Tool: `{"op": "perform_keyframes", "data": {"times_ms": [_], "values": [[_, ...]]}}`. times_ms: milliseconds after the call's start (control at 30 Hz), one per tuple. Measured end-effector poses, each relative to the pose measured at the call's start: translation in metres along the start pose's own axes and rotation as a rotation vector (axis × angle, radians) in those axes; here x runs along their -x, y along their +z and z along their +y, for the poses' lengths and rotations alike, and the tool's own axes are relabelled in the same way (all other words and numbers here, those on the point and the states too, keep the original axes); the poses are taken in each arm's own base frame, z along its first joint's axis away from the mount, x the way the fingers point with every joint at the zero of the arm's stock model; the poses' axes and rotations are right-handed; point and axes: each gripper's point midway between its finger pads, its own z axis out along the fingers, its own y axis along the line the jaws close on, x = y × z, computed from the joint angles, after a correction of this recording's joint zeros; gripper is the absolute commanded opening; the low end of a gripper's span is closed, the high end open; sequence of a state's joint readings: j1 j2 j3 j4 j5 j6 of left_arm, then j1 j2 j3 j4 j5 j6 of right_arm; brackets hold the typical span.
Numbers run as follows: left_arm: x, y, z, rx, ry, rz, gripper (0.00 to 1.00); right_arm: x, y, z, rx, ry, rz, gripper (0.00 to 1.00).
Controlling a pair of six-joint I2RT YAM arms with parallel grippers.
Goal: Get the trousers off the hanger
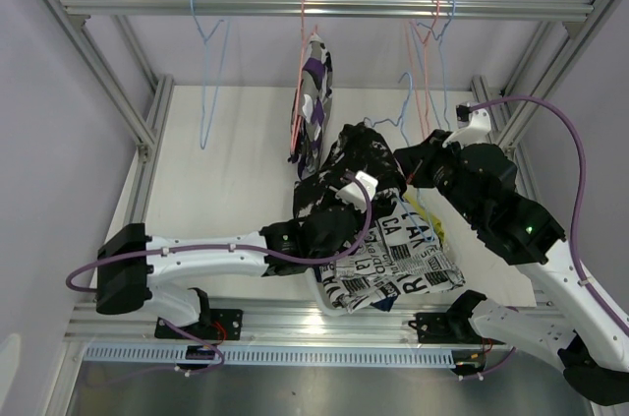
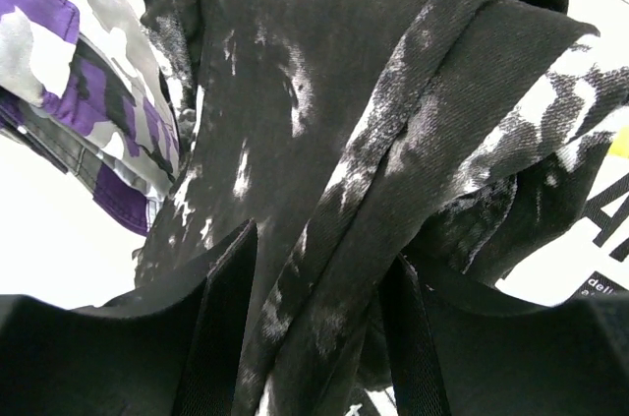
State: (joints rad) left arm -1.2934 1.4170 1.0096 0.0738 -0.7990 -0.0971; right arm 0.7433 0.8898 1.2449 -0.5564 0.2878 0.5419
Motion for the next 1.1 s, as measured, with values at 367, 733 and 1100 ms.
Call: {"op": "perform_keyframes", "data": {"times_ms": [367, 733, 1100], "values": [[0.0, 0.007, -0.005, 0.009, -0.007, -0.013, 0.55, -0.005, -0.002, 0.007, 0.035, 0.03, 0.023, 0.0], [0.008, 0.018, -0.018, -0.017, 0.018, -0.044, 0.58, -0.008, -0.009, 0.01, 0.06, 0.051, 0.031, 0.0], [0.004, 0.035, -0.024, 0.008, 0.057, -0.054, 0.52, -0.011, -0.012, 0.013, 0.076, 0.058, 0.044, 0.0]]}}
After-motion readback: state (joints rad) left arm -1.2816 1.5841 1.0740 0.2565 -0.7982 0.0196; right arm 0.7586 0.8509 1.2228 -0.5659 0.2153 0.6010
